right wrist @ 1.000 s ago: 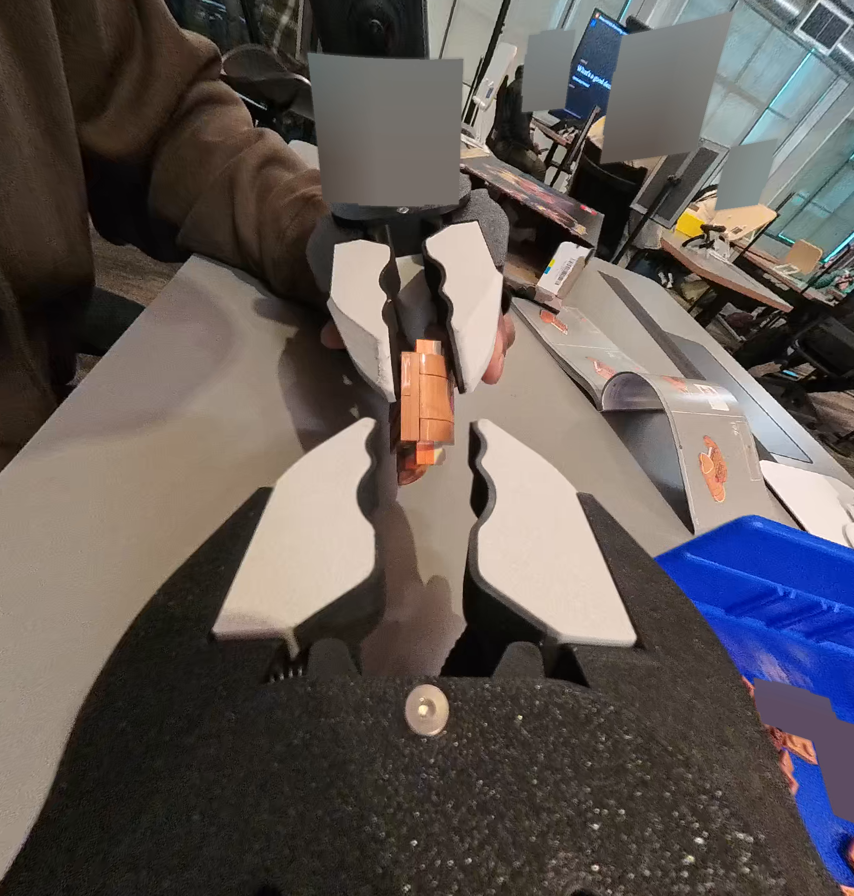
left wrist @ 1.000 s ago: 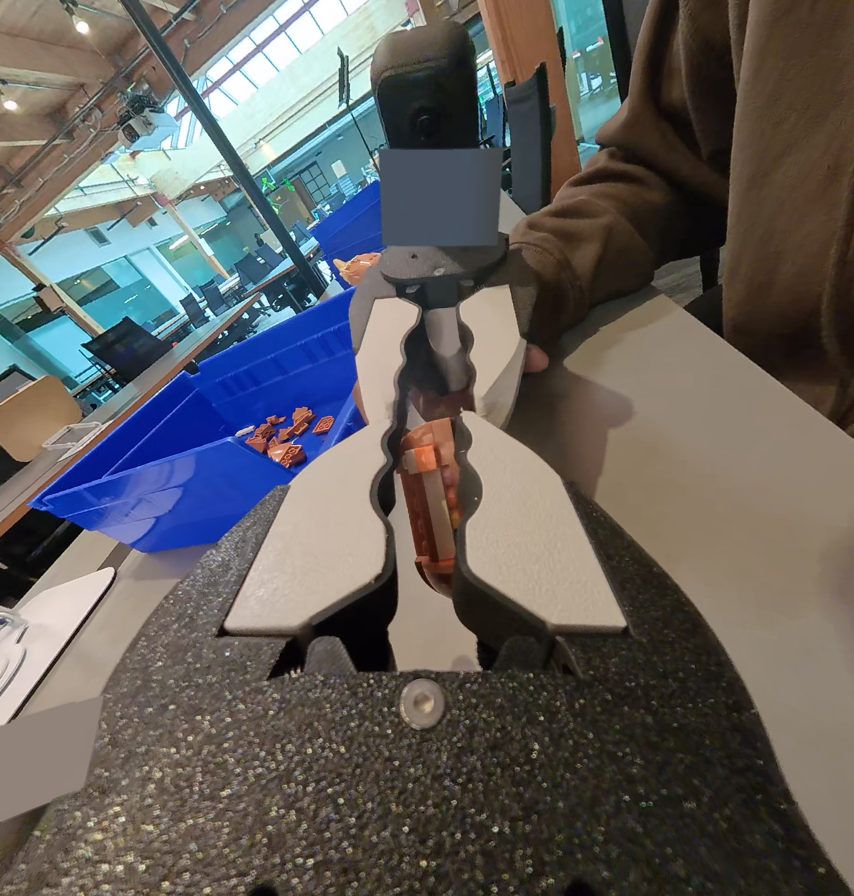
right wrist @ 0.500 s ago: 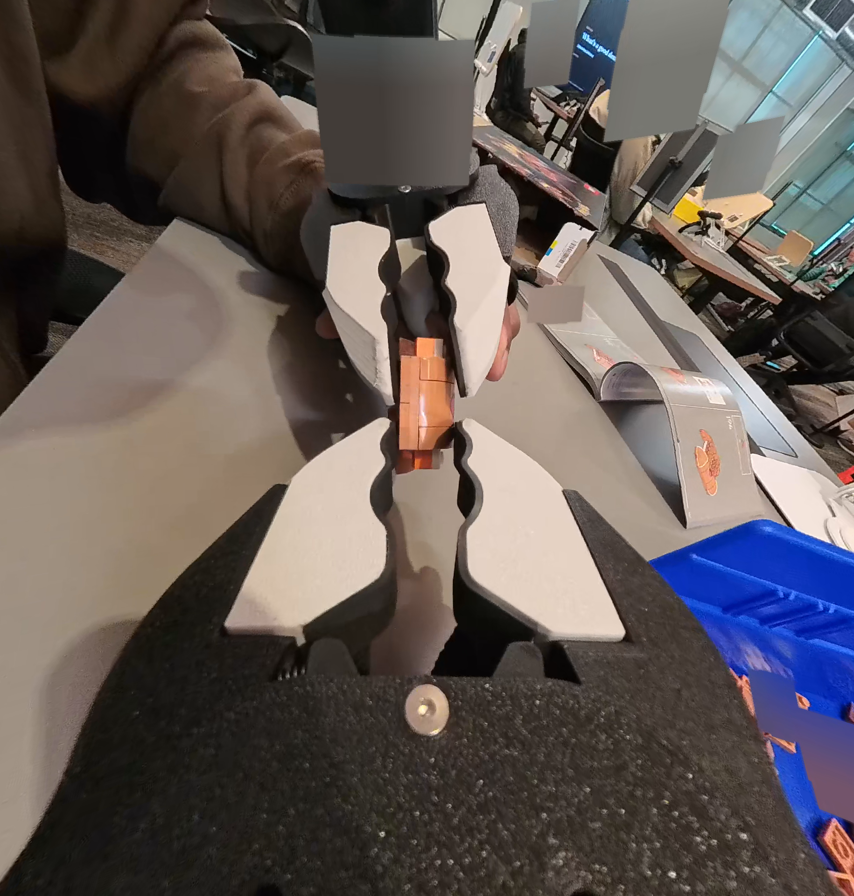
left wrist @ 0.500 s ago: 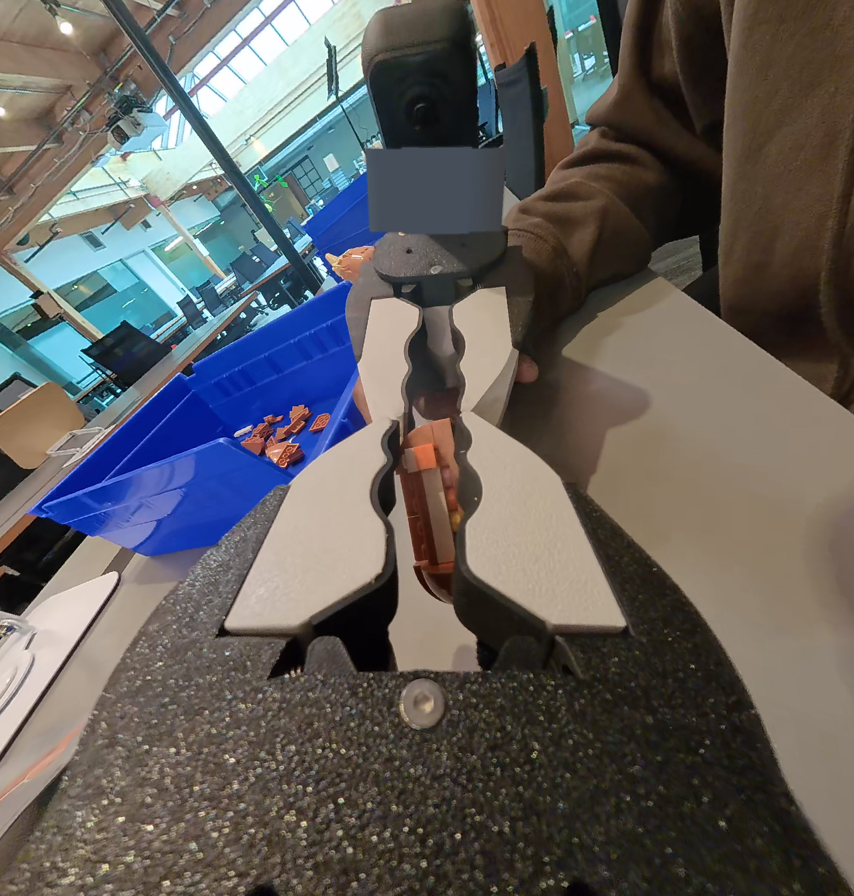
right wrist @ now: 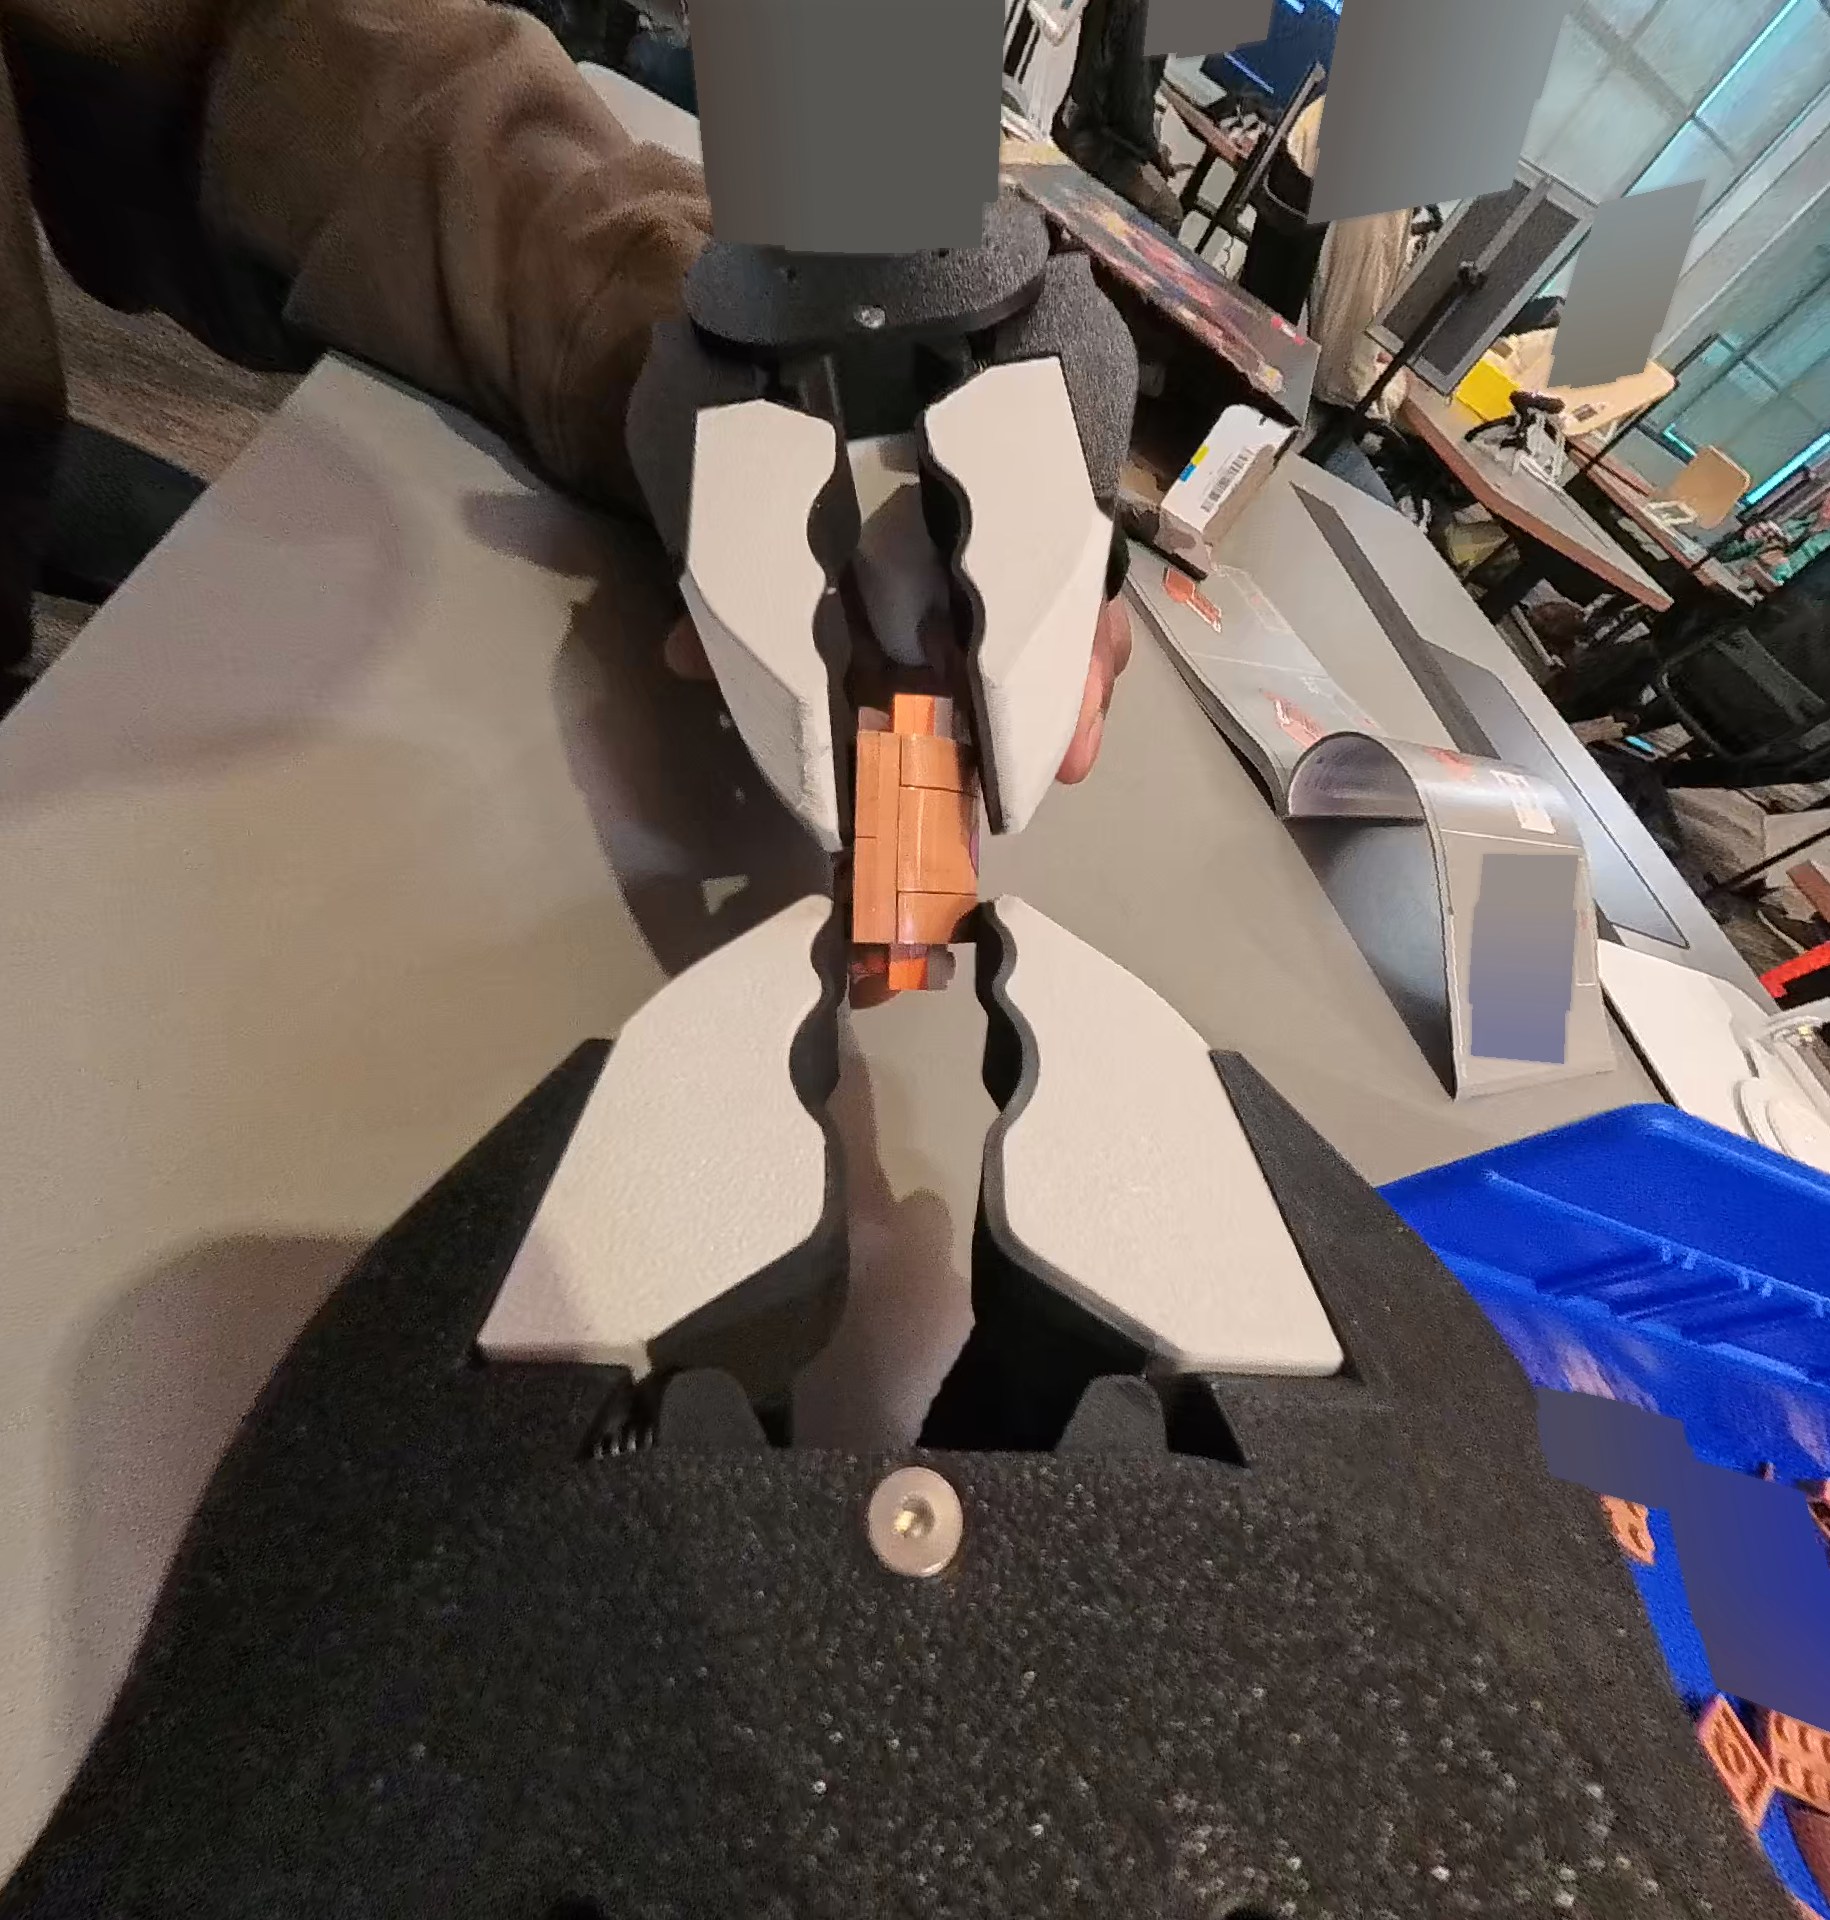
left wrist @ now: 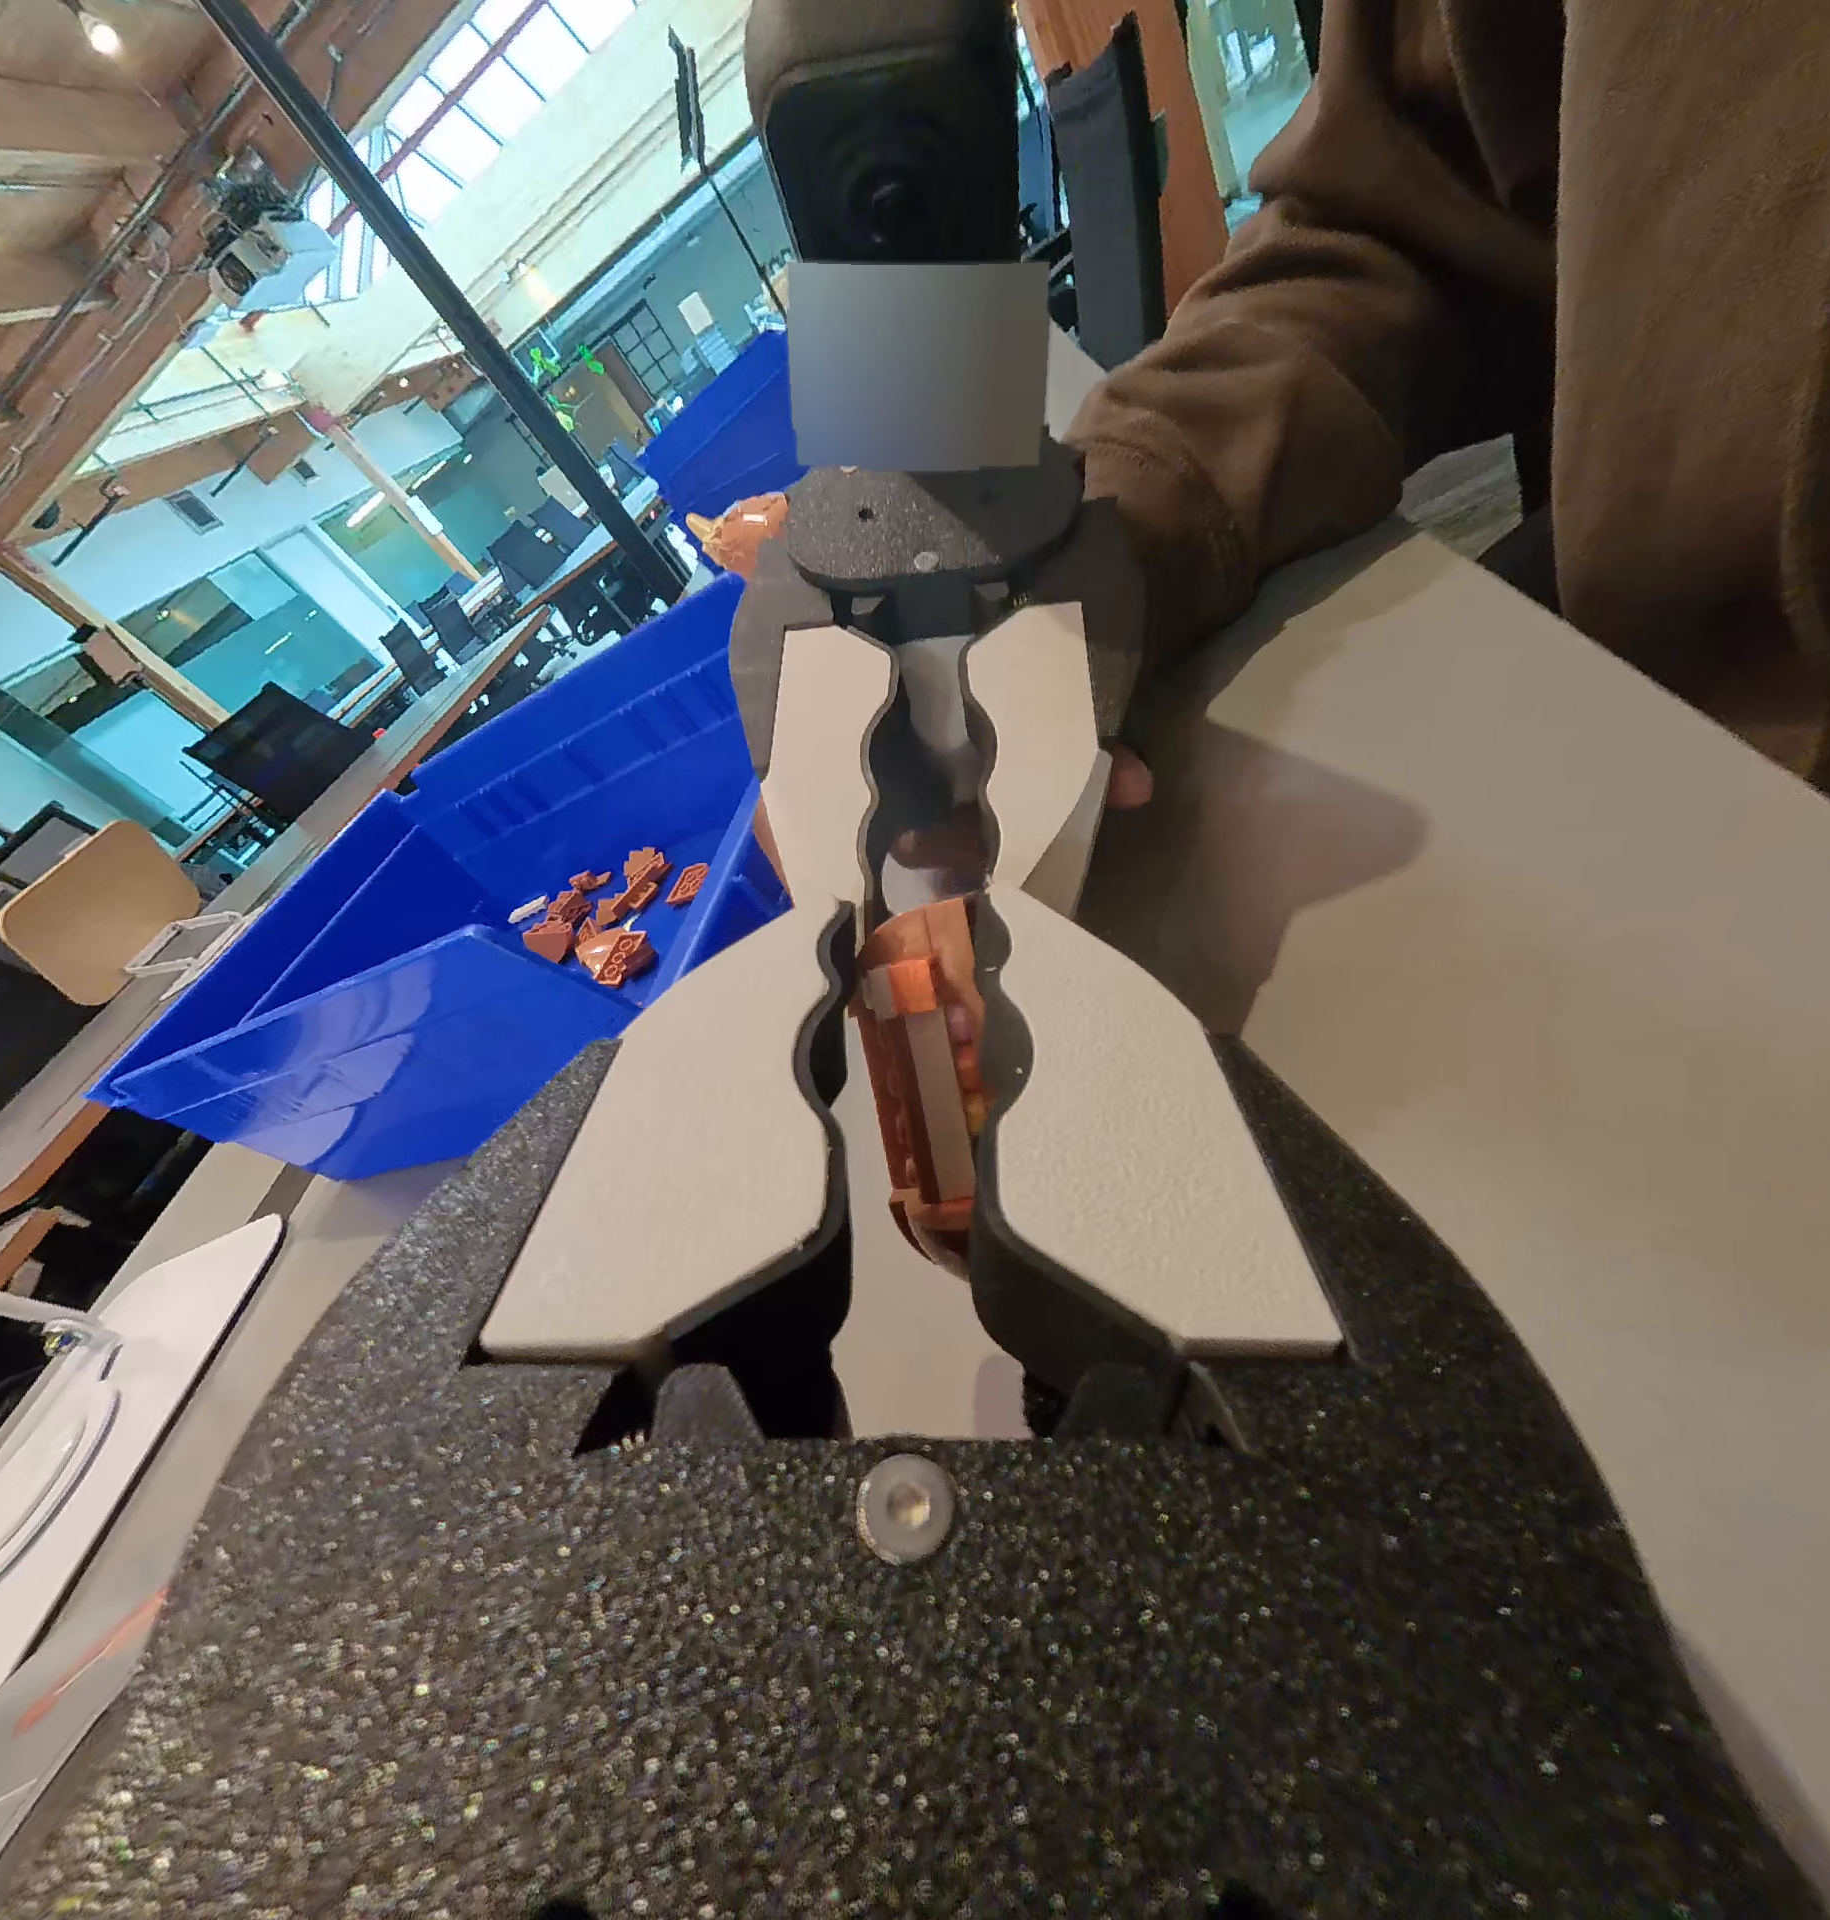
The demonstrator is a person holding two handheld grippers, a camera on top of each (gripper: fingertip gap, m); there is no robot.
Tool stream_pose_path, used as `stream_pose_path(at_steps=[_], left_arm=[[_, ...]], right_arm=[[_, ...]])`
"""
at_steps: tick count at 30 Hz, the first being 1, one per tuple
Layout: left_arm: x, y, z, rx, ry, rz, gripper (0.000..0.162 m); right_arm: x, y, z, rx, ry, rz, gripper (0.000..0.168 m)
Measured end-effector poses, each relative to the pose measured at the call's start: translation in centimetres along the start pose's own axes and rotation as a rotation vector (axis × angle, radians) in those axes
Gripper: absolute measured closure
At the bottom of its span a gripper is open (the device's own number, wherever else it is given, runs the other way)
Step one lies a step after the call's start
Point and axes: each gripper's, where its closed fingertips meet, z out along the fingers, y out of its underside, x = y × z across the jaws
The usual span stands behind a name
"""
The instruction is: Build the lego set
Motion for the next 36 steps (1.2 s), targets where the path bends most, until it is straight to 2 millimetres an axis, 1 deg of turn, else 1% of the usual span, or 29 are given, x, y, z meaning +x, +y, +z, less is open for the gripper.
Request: stream_pose_path(at_steps=[2, 5, 9, 12, 15, 17, 20, 22, 27, 31, 34, 36], left_arm=[[0.3, 0.8, 0.0, -0.043, 0.015, 0.043, 0.14], [0.5, 2.3, -0.1, -0.135, 0.03, 0.154, 0.14], [0.5, 2.9, -0.8, -0.171, 0.038, 0.237, 0.14], [1.2, 3.1, -1.4, -0.185, 0.086, 0.273, 0.138], [2.3, 3.8, -1.8, -0.23, 0.162, 0.256, 0.122], [3.0, 4.2, -2.0, -0.257, 0.195, 0.242, 0.113], [3.4, 4.4, -2.3, -0.286, 0.214, 0.19, 0.103], [3.4, 4.4, -2.6, -0.293, 0.214, 0.142, 0.1], [3.8, 4.7, -3.5, -0.32, 0.214, -0.054, 0.085], [3.3, 4.5, -4.4, -0.346, 0.112, -0.201, 0.082], [3.0, 4.1, -5.4, -0.347, 0.014, -0.334, 0.083], [2.3, 3.7, -6.3, -0.323, -0.078, -0.415, 0.085]], right_arm=[[-0.1, 0.6, 0.2, -0.036, 0.001, -0.013, 0.145], [-0.6, 1.5, 0.4, -0.092, -0.028, -0.03, 0.132], [-0.9, 1.8, 0.3, -0.107, -0.071, -0.013, 0.13], [-0.9, 2.0, 0.1, -0.11, -0.086, 0.009, 0.13], [-0.8, 2.1, -0.1, -0.112, -0.09, 0.027, 0.13], [-0.8, 2.1, -0.1, -0.116, -0.086, 0.034, 0.13], [-0.7, 2.3, -0.1, -0.125, -0.079, 0.04, 0.13], [-0.6, 2.4, -0.1, -0.135, -0.073, 0.045, 0.13], [-0.8, 2.6, 0.1, -0.163, -0.067, 0.065, 0.13], [-1.4, 2.3, 0.3, -0.181, -0.08, 0.114, 0.13], [-2.5, 2.2, 0.7, -0.209, -0.103, 0.128, 0.131], [-3.1, 2.3, 1.2, -0.244, -0.107, 0.115, 0.133]])
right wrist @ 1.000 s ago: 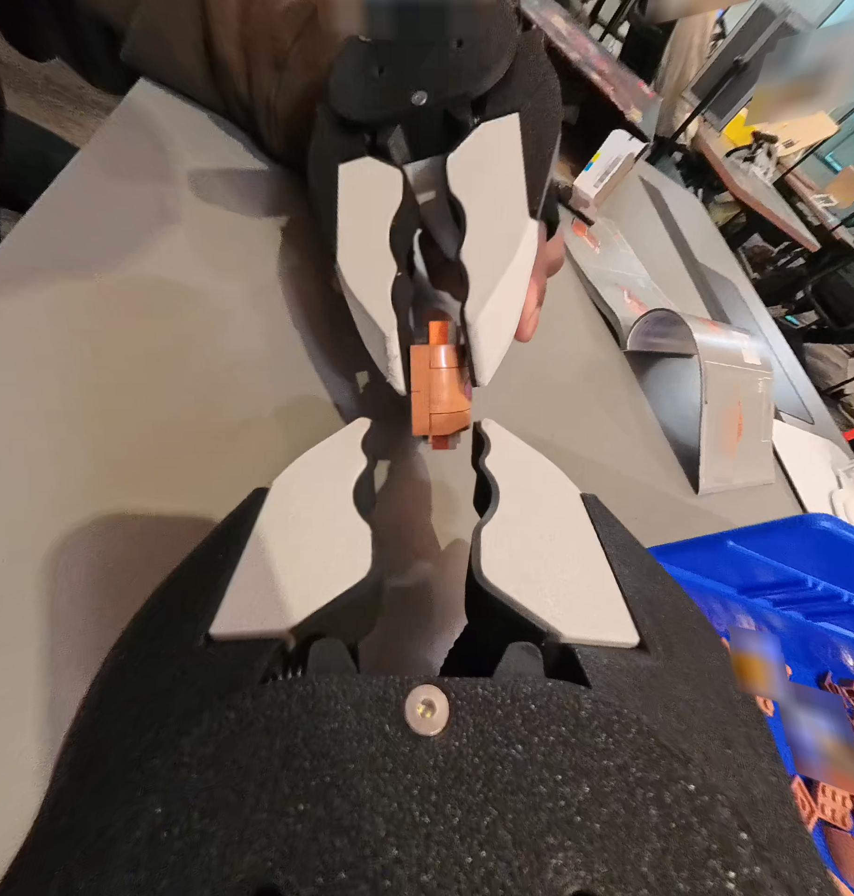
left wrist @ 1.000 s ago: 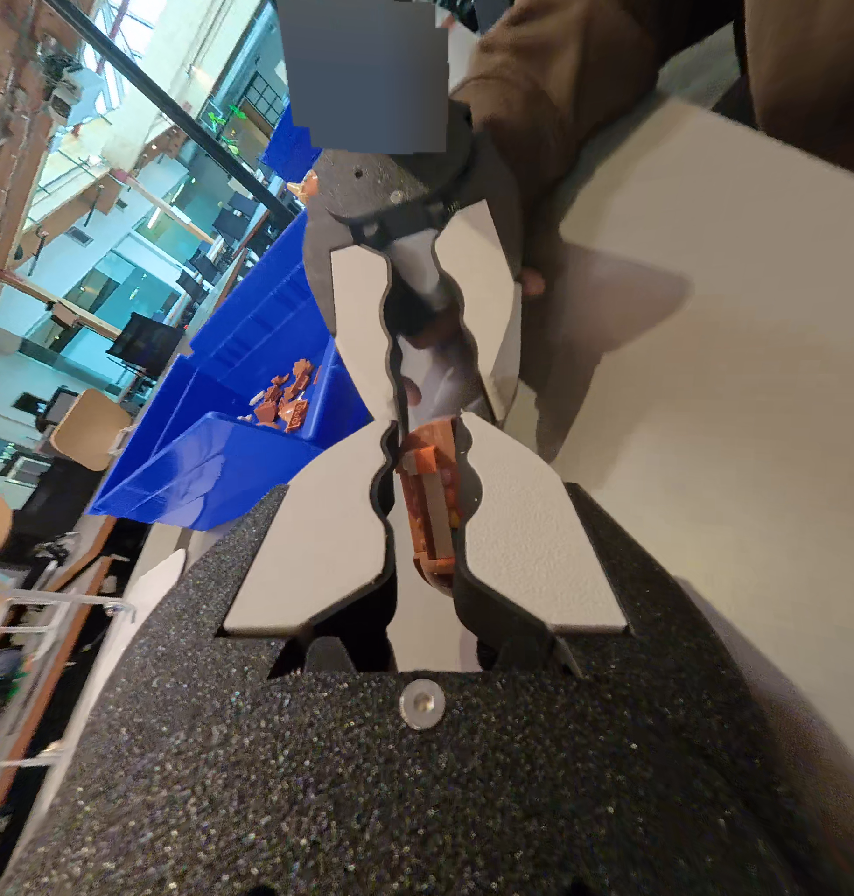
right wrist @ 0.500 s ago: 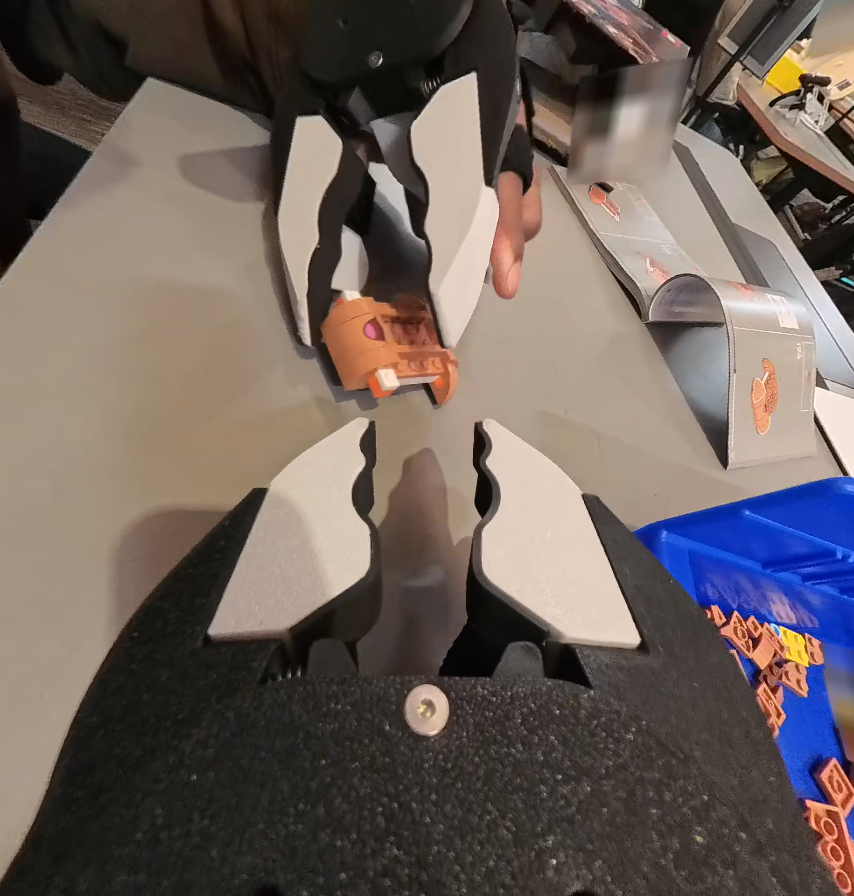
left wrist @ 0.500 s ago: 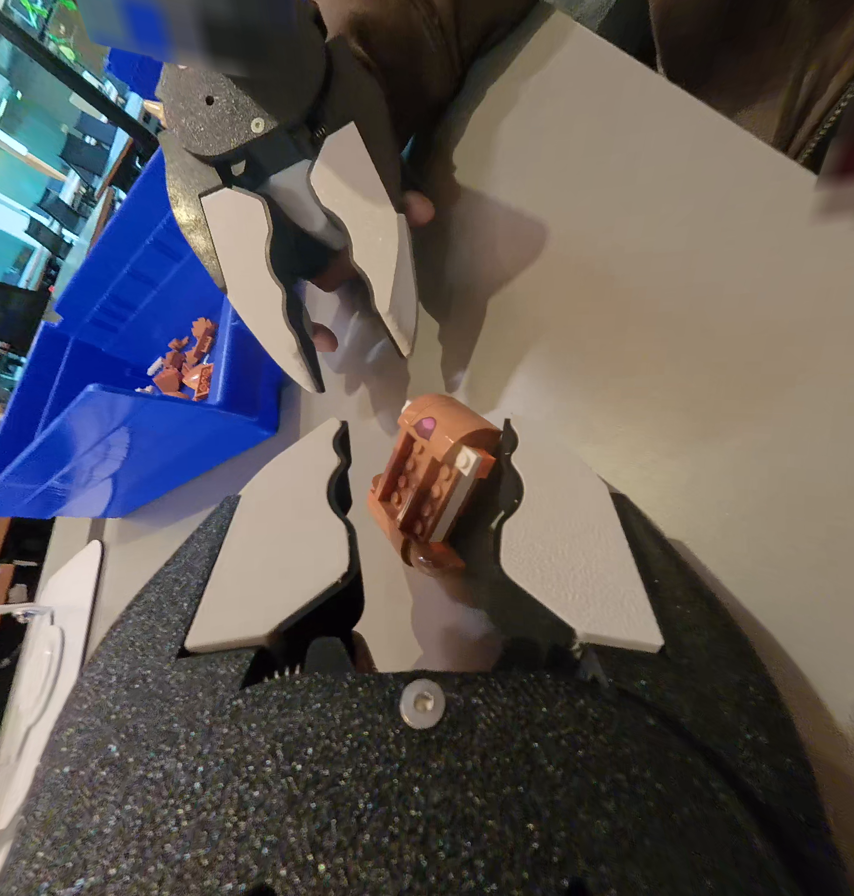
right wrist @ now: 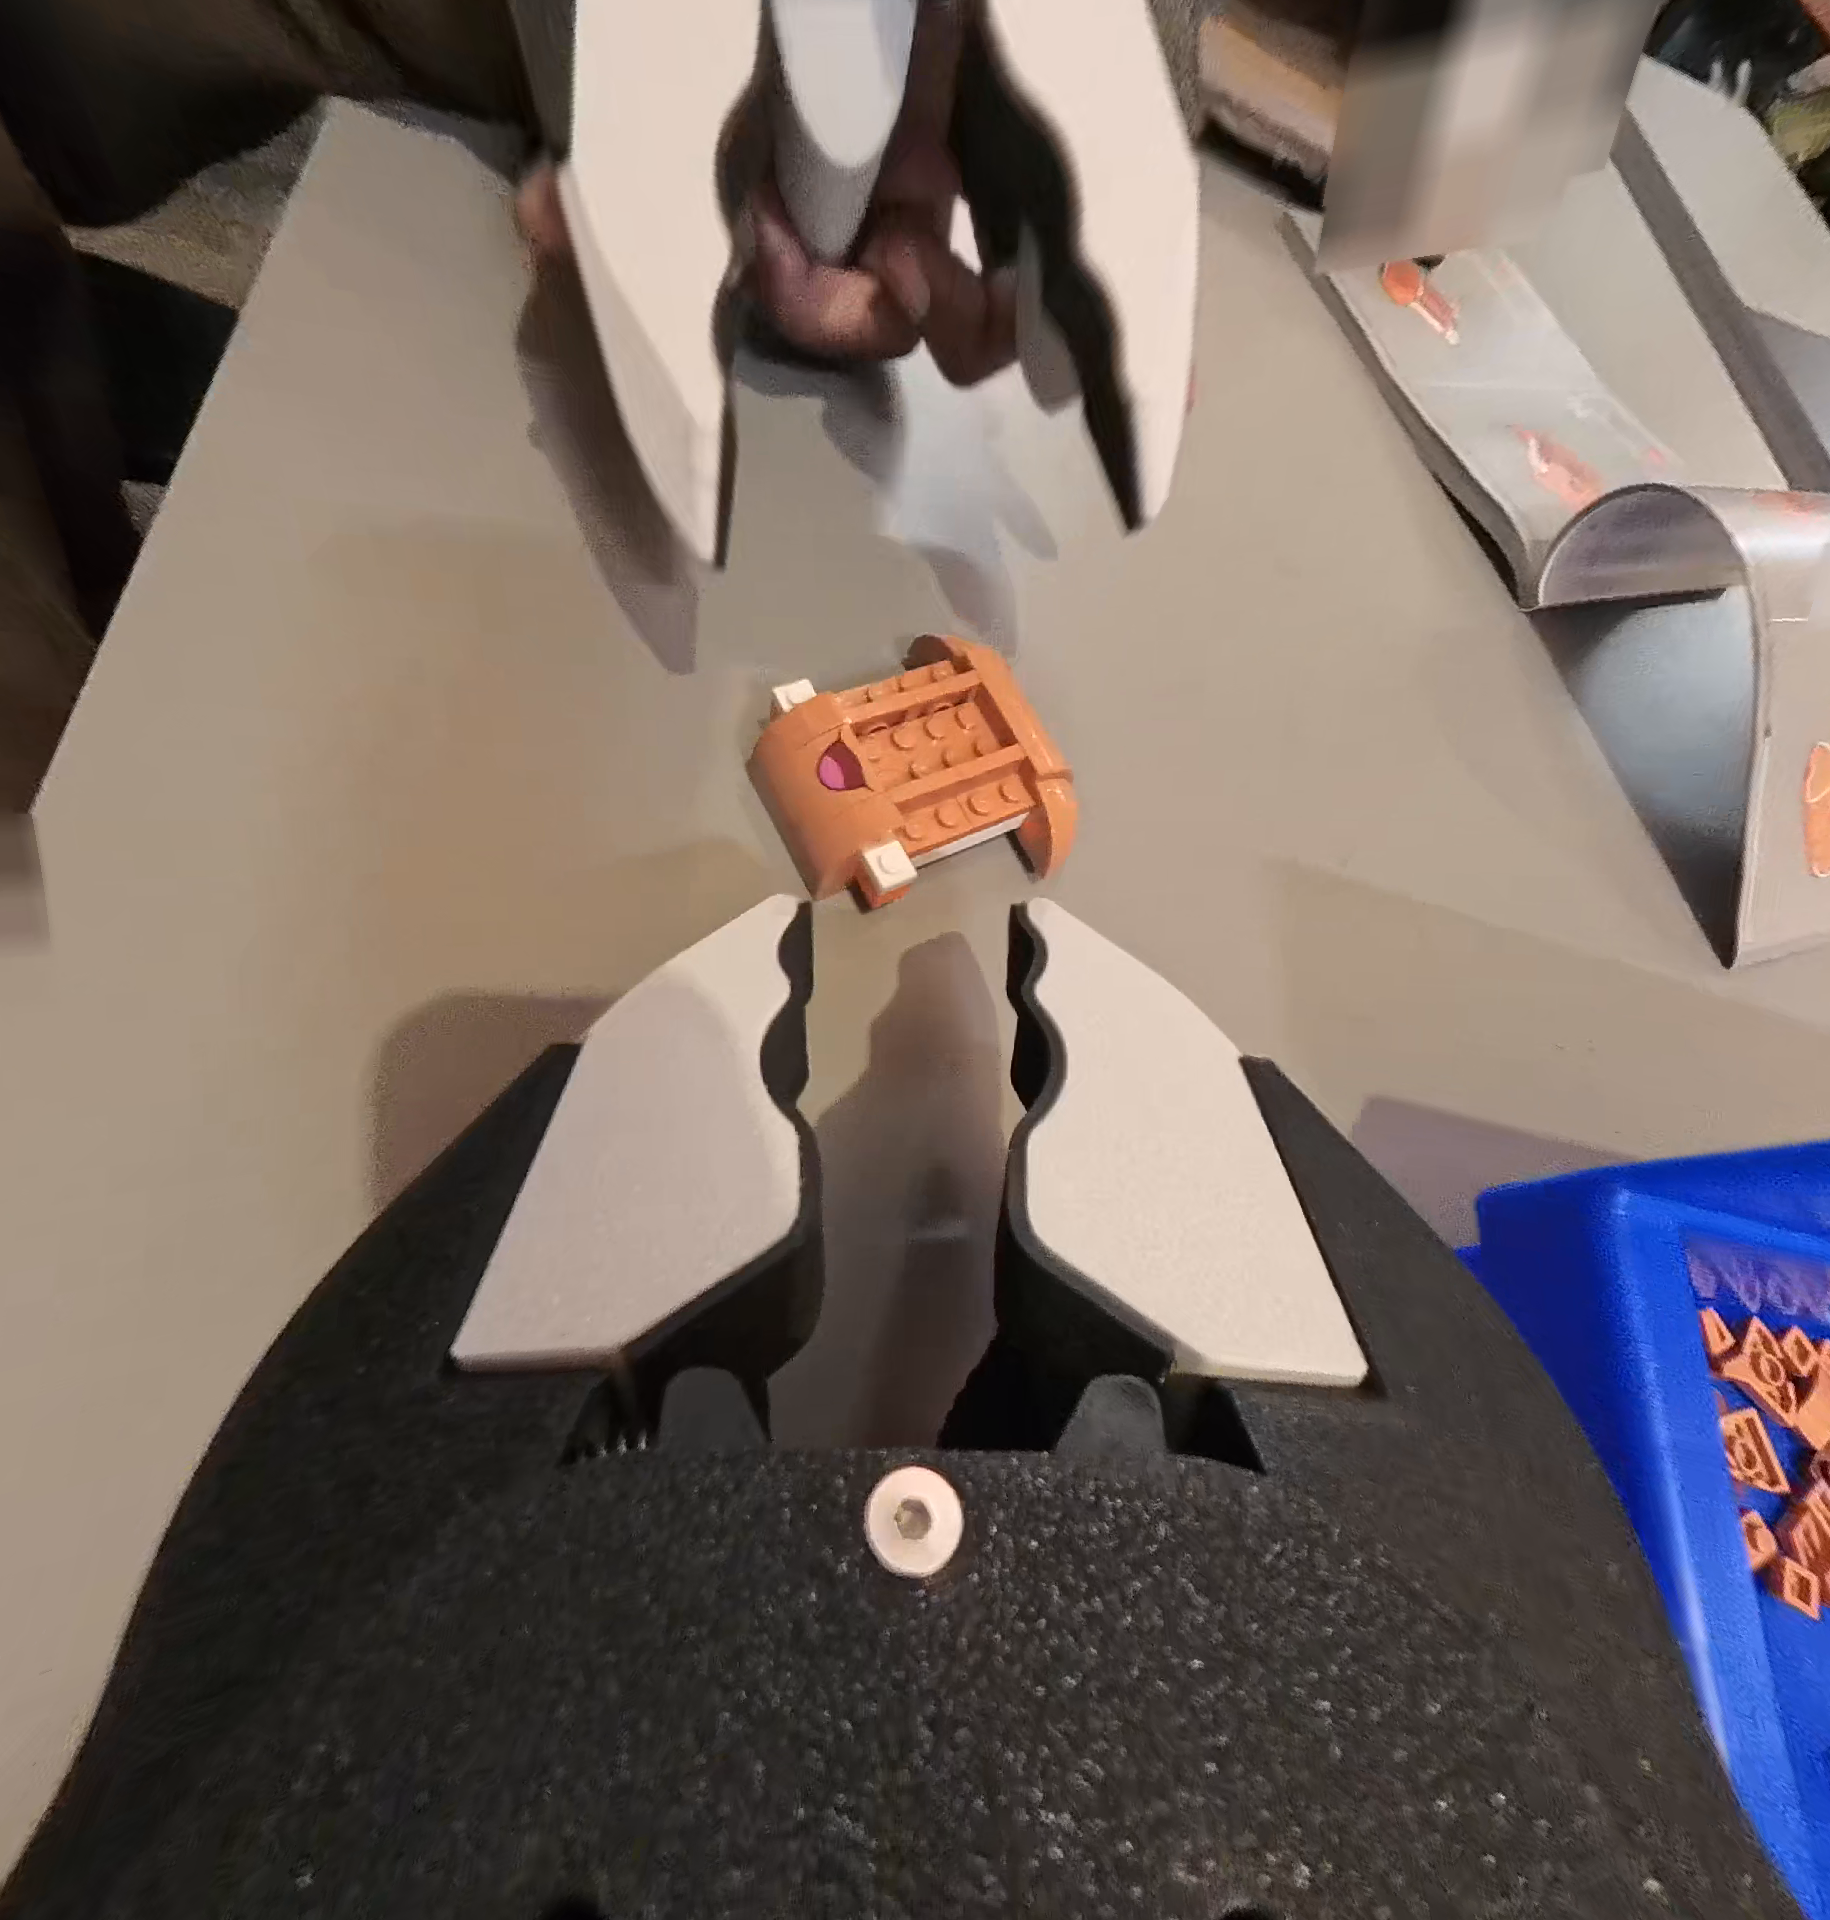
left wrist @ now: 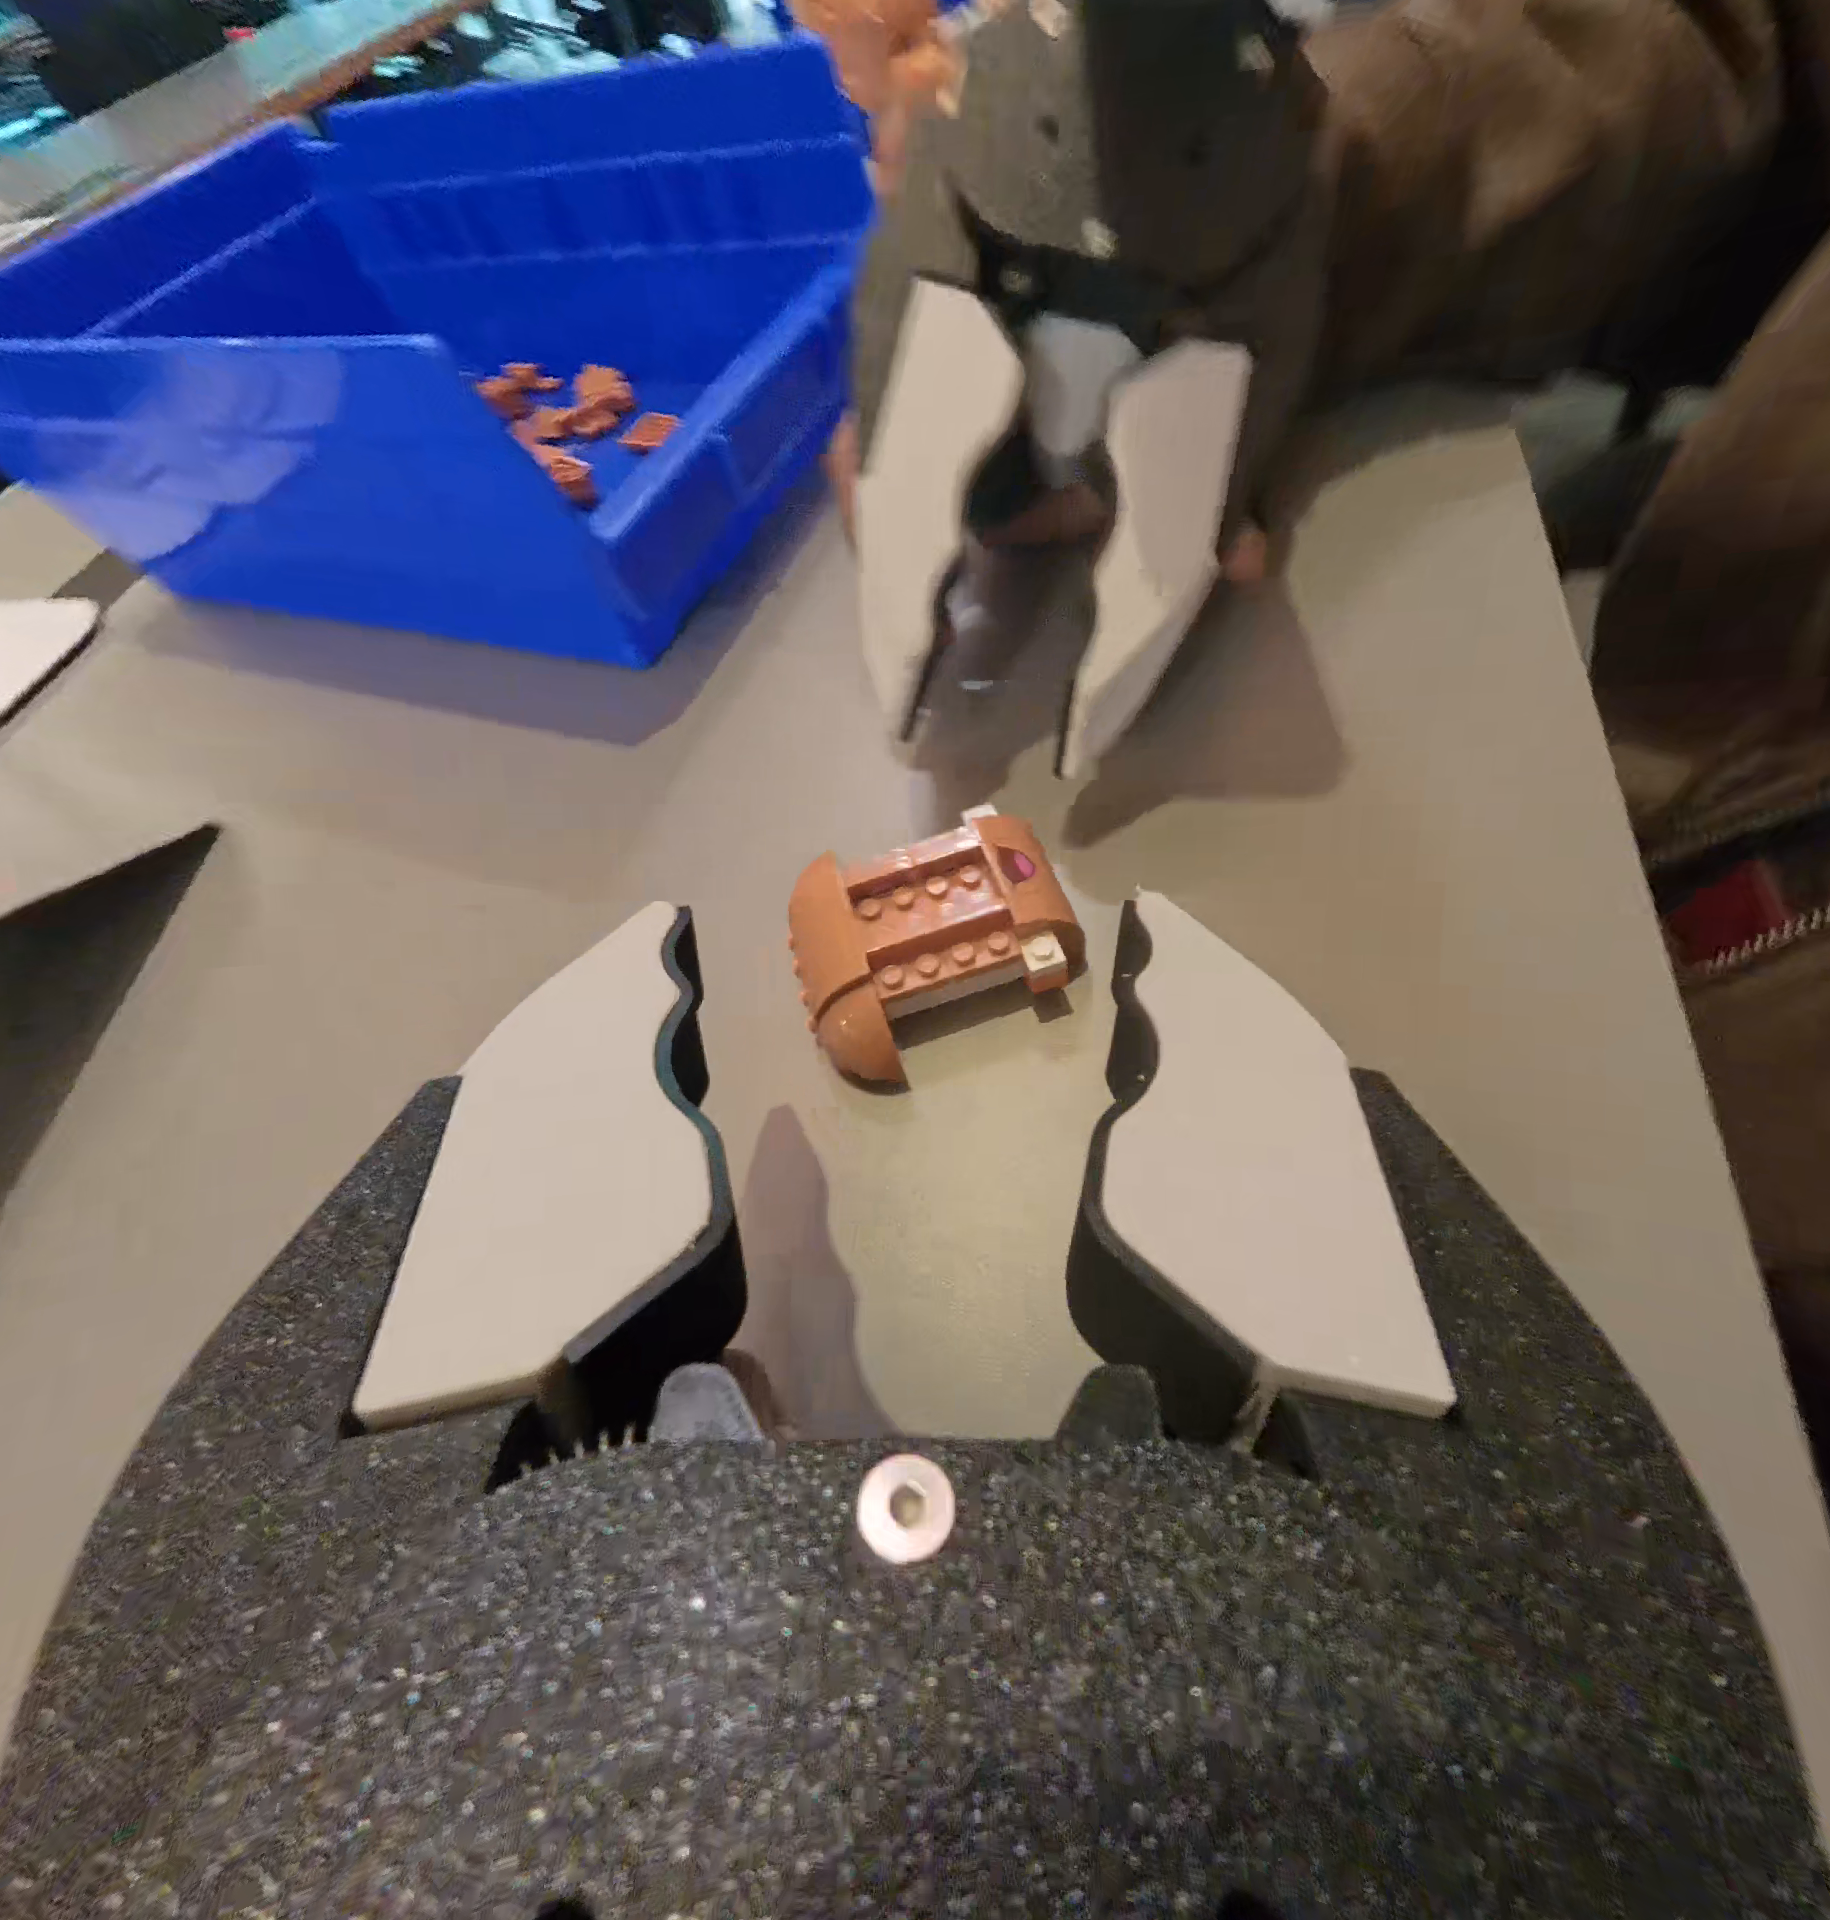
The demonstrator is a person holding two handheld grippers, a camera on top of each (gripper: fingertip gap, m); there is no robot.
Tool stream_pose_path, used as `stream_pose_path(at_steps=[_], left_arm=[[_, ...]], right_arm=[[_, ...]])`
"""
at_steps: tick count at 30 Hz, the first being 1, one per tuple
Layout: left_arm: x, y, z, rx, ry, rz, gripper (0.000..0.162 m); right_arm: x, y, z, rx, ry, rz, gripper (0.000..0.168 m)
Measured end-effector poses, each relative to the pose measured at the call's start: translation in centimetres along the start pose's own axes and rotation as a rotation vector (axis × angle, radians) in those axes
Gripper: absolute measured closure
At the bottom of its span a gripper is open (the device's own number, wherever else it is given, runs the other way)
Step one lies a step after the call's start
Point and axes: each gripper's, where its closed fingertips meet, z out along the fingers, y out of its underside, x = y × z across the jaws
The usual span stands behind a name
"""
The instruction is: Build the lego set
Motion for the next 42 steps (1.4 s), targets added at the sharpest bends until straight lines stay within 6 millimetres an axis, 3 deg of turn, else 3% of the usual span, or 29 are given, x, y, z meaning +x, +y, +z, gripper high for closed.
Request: stream_pose_path(at_steps=[5, 10, 15, 21, 28, 42], left_arm=[[-2.7, -1.4, -2.7, 0.174, -0.172, -0.268, 0.092], [-6.0, -0.9, -5.2, 0.317, -0.283, -0.562, 0.099], [-7.3, -0.4, -7.0, 0.406, -0.308, -0.711, 0.103], [-7.4, -0.2, -7.5, 0.419, -0.336, -0.72, 0.104], [-7.3, -0.1, -8.0, 0.458, -0.331, -0.75, 0.104], [-6.3, -0.2, -8.2, 0.478, -0.276, -0.79, 0.106]], right_arm=[[-0.6, -0.3, 1.8, -0.075, 0.027, -0.034, 0.145], [-0.1, -1.7, 3.9, -0.092, 0.057, 0.005, 0.148], [0.8, -3.1, 6.0, -0.088, 0.071, 0.038, 0.148], [1.9, -3.5, 7.1, -0.079, 0.044, 0.057, 0.142], [3.7, -4.4, 5.6, 0.076, -0.005, 0.241, 0.138], [5.8, -4.8, 5.0, 0.18, -0.081, 0.48, 0.134]])
